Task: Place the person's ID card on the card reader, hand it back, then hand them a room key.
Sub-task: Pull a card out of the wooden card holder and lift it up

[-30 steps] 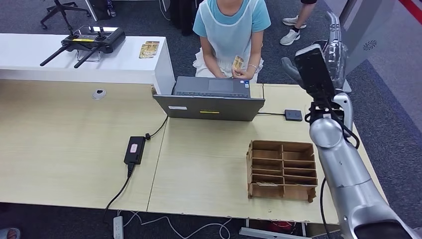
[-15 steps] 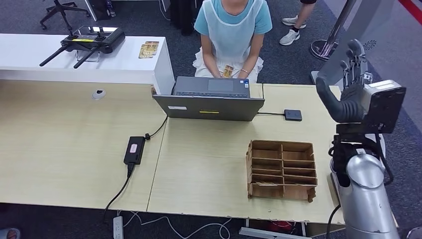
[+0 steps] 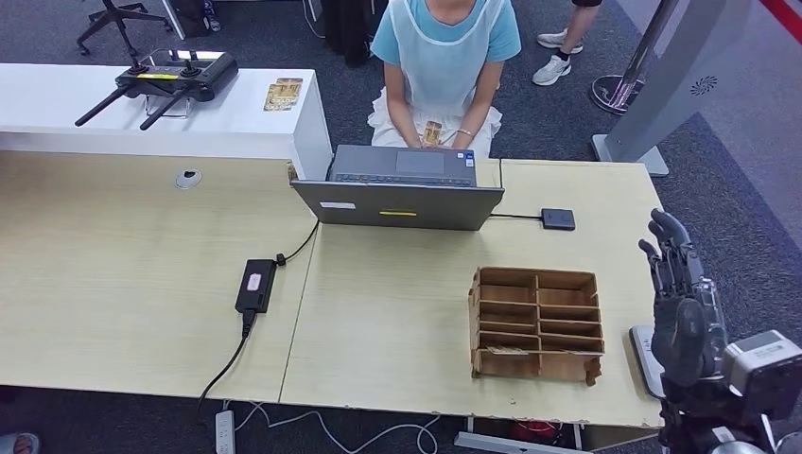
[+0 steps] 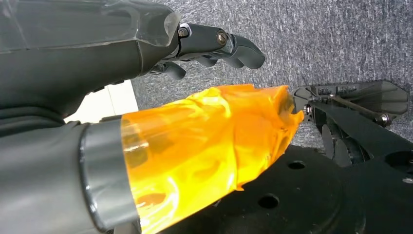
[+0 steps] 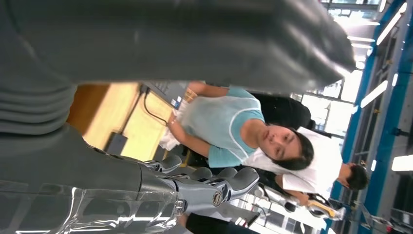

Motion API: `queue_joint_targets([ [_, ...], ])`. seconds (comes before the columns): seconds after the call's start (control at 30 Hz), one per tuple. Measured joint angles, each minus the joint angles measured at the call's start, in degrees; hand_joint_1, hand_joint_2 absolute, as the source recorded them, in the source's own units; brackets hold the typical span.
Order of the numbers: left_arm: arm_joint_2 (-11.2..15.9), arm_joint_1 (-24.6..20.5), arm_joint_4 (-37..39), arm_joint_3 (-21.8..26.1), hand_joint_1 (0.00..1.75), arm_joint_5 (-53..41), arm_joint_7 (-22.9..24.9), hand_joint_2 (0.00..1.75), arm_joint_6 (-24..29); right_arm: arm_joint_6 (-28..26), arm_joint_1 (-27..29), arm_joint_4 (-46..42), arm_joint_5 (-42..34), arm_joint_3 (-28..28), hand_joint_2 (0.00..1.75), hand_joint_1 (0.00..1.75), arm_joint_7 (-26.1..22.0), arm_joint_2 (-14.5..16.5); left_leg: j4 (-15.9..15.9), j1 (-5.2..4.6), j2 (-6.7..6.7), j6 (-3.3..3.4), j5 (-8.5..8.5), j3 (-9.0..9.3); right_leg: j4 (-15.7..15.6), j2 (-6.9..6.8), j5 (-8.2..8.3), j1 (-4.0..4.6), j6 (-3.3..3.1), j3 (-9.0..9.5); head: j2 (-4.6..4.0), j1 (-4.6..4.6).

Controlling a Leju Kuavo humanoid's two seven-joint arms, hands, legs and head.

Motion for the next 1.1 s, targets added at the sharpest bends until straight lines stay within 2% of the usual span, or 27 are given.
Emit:
queue_joint_targets([
  [0.1,-0.1,0.0,0.5,0.1,0.00,0.0,-0.3,0.00,-0.3,1.5,6.6,-2.1,2.4,-0.2,0.00,0.00,-0.8,0.0,0.0,0.00,0.13,0.00,-0.01,0.03,0.0,0.10,-0.01,0.00,-0.02,0.00,0.01,0.00],
  [0.47,-0.1,0.0,0.5,0.1,0.00,0.2,-0.3,0.00,-0.3,-1.2,10.0,-2.5,2.5,0.2,0.00,0.00,0.2,0.9,0.0,0.00,0.17,0.00,-0.01,0.05,0.0,0.10,-0.01,0.00,-0.02,0.01,0.00,-0.01],
  [0.6,-0.1,0.0,0.5,0.1,0.00,0.2,-0.3,0.00,-0.2,-1.9,10.5,-2.5,2.1,0.1,1.75,0.00,0.5,1.4,0.0,0.00,0.18,0.00,-0.01,0.05,0.0,0.11,-0.01,0.00,-0.02,0.00,0.00,-0.01],
  [0.77,-0.1,0.0,0.5,0.1,0.00,0.4,-0.3,0.00,-0.1,-3.2,11.6,-2.8,2.5,-0.5,1.75,0.00,0.6,2.0,0.0,0.00,0.18,0.00,-0.01,0.05,0.0,0.11,-0.01,0.00,-0.02,0.01,-0.01,-0.01],
  [1.1,-0.2,0.1,0.6,0.1,0.00,1.4,-0.3,0.00,-0.1,-7.1,14.8,-3.9,10.8,-2.4,1.75,0.00,1.9,2.5,0.0,-0.01,0.19,-0.01,-0.03,0.05,0.0,0.13,-0.01,-0.01,-0.02,0.01,-0.01,-0.01],
])
